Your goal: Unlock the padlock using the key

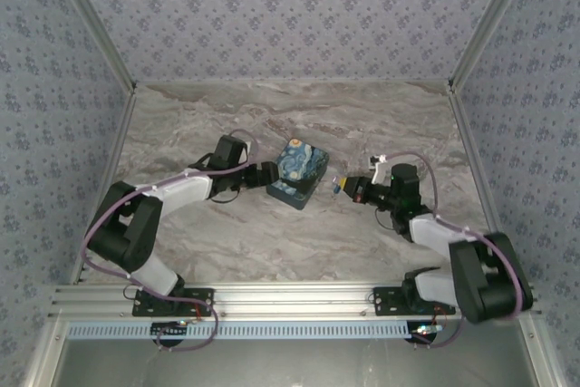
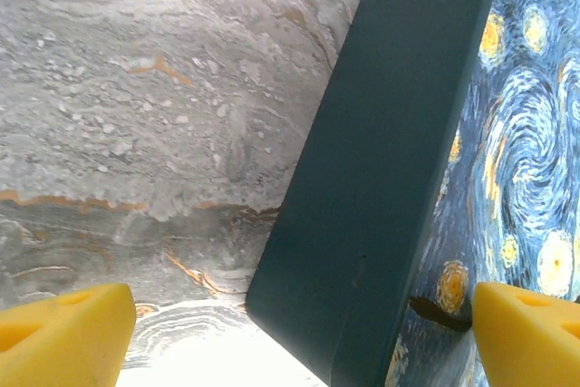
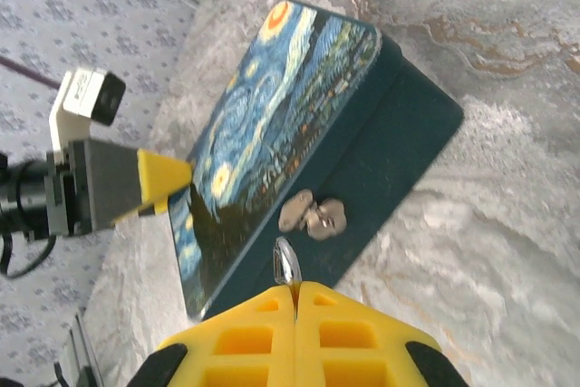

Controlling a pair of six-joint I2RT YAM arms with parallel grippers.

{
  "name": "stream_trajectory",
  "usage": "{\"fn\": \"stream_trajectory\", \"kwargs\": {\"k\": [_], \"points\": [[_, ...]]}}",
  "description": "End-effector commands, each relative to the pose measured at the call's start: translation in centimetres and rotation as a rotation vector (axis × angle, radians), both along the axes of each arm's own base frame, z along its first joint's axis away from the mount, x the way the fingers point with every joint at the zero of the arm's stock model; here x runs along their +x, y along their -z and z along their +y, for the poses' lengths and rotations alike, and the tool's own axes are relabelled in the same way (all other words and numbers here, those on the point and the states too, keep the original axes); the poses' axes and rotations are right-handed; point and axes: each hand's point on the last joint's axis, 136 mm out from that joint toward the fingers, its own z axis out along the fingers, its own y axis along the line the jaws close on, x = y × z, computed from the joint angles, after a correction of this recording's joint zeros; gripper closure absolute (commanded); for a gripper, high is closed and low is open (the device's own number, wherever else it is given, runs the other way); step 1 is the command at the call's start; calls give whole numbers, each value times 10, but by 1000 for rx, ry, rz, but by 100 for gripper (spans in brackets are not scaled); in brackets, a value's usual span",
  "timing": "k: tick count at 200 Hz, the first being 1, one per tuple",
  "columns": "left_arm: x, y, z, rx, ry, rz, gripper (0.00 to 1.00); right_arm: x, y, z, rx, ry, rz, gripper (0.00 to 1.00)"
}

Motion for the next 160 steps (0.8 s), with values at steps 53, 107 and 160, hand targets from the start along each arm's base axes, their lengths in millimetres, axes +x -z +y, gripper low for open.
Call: {"fn": "stream_trajectory", "kwargs": {"k": [53, 107, 160], "points": [[15, -6, 14, 66, 3, -30, 1, -68, 7, -14, -181, -70, 194, 100], [25, -76, 23, 21, -57, -234, 0, -92, 27, -20, -301, -80, 314, 100], [13, -97, 29, 28, -39, -266, 0, -92, 55, -20, -379, -82, 397, 100]]}}
